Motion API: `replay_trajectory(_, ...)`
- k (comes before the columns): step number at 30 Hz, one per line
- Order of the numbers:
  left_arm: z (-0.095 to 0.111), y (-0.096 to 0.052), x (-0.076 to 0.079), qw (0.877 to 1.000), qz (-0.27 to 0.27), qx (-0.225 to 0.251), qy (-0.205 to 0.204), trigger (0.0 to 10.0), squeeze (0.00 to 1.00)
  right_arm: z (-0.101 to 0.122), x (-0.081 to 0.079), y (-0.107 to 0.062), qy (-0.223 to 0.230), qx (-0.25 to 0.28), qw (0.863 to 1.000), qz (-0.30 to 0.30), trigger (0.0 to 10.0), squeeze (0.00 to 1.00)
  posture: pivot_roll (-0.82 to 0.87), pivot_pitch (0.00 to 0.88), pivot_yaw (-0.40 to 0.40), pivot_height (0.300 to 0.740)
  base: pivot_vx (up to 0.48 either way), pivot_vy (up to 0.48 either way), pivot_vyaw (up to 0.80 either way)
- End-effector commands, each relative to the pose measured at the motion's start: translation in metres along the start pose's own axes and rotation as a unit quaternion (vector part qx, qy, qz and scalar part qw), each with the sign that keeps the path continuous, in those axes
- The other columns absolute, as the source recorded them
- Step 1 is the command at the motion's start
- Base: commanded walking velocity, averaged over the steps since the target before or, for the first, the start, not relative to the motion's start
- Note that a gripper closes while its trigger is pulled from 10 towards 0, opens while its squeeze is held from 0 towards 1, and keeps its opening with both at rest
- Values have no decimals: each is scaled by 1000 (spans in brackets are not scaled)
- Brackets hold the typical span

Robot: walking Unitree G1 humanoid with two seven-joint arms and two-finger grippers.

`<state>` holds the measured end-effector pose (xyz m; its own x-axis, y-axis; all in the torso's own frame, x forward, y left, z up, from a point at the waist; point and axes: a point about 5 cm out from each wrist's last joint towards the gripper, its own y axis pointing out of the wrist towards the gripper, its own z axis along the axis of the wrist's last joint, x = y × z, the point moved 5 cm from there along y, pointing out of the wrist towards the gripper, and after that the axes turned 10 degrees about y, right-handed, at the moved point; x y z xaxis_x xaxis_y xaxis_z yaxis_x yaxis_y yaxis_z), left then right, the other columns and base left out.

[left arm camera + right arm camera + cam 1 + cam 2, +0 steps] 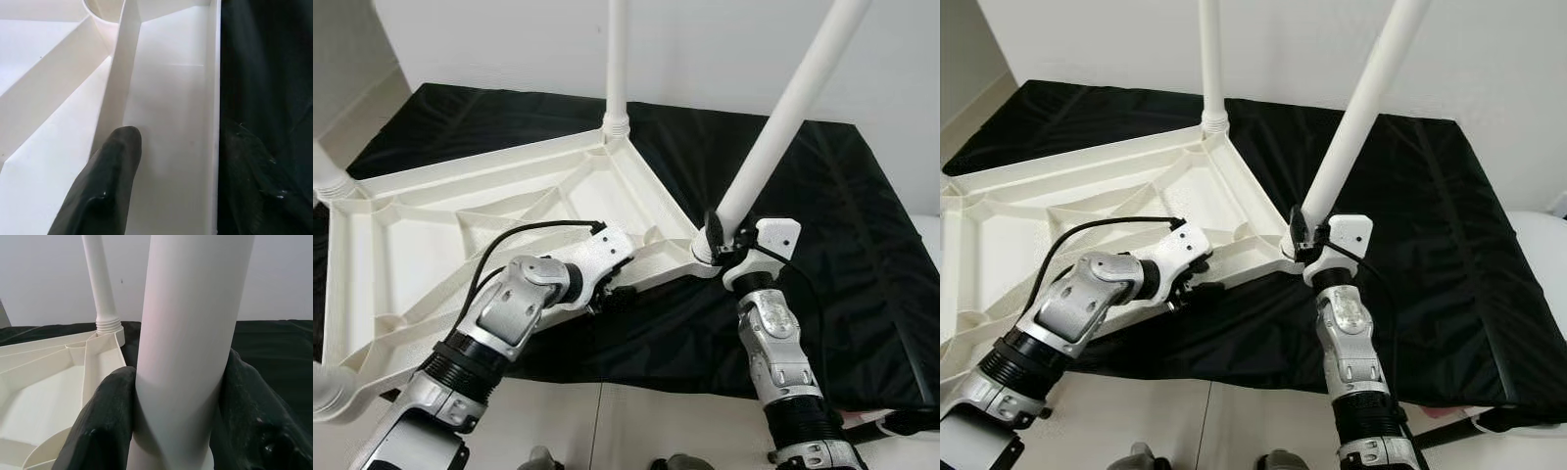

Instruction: Building children table

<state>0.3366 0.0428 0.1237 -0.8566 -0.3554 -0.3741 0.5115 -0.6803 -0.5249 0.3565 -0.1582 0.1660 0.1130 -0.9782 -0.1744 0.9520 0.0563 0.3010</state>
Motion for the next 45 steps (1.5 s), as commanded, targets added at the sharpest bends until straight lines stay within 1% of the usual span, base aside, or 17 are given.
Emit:
replay_trajectory(1,-1,-8,-21,999,51,-6,1,10000,0,0,11,1,3,-5,1000,-11,10000,0,-47,34,-5,740,0,0,0)
replay_trajectory(6,9,-15,-25,999,43,23,-3,10000,0,5,13,8,12,-3,1000,-2,10000,0,-44,31,-7,740,0,0,0)
replay_trajectory(9,25,-25,-34,996,45,74,-19,10000,0,15,10,16,21,10,999,27,10000,0,-42,26,-9,740,0,0,0)
replay_trajectory(10,25,-25,-34,996,45,74,-19,10000,0,15,10,16,21,10,999,27,10000,0,-42,26,-9,740,0,0,0)
replay_trajectory(14,40,-37,-46,990,51,122,-39,10000,0,26,5,22,35,24,998,55,10000,0,-40,19,-11,740,0,0,0)
replay_trajectory(15,40,-37,-46,990,51,122,-39,10000,0,26,5,22,35,24,998,55,10000,0,-40,19,-11,740,0,0,0)
replay_trajectory(17,45,-43,-56,987,76,138,-36,10000,0,30,3,25,27,32,997,64,10000,0,-39,13,-13,740,0,0,0)
replay_trajectory(19,45,-43,-56,987,76,138,-36,10000,0,30,3,25,27,32,997,64,10000,0,-39,13,-13,740,0,0,0)
replay_trajectory(21,46,-45,-60,984,80,149,-57,10000,0,31,2,26,26,33,997,71,10000,0,-38,11,-14,740,0,0,0)
replay_trajectory(23,46,-45,-60,984,80,149,-57,10000,0,31,2,26,26,33,997,71,10000,0,-38,11,-14,740,0,0,0)
replay_trajectory(27,50,-49,-74,966,149,190,-89,10000,0,25,-5,29,25,15,993,113,10000,0,-34,0,-27,740,0,0,0)
replay_trajectory(29,50,-49,-74,966,149,190,-89,10000,0,25,-5,29,25,15,993,113,10000,0,-34,0,-27,740,0,0,0)
replay_trajectory(34,51,-47,-73,960,167,202,-97,10000,0,22,-7,30,27,7,991,127,10000,0,-28,0,-37,740,0,0,0)
replay_trajectory(35,53,-45,-70,952,188,217,-103,10000,0,18,-9,31,34,-7,988,148,10000,0,-18,0,-51,740,0,0,0)
replay_trajectory(40,55,-45,-67,949,190,227,-103,10000,0,15,-13,32,36,-18,984,174,10000,0,-13,0,-60,740,0,0,0)
replay_trajectory(42,57,-45,-66,949,177,236,-109,10000,0,14,-16,32,34,-24,981,192,10000,0,-9,0,-65,740,0,0,0)
replay_trajectory(45,65,-48,-60,947,125,269,-123,10000,0,13,-22,33,27,-38,971,235,10000,0,-6,0,-71,740,0,0,0)
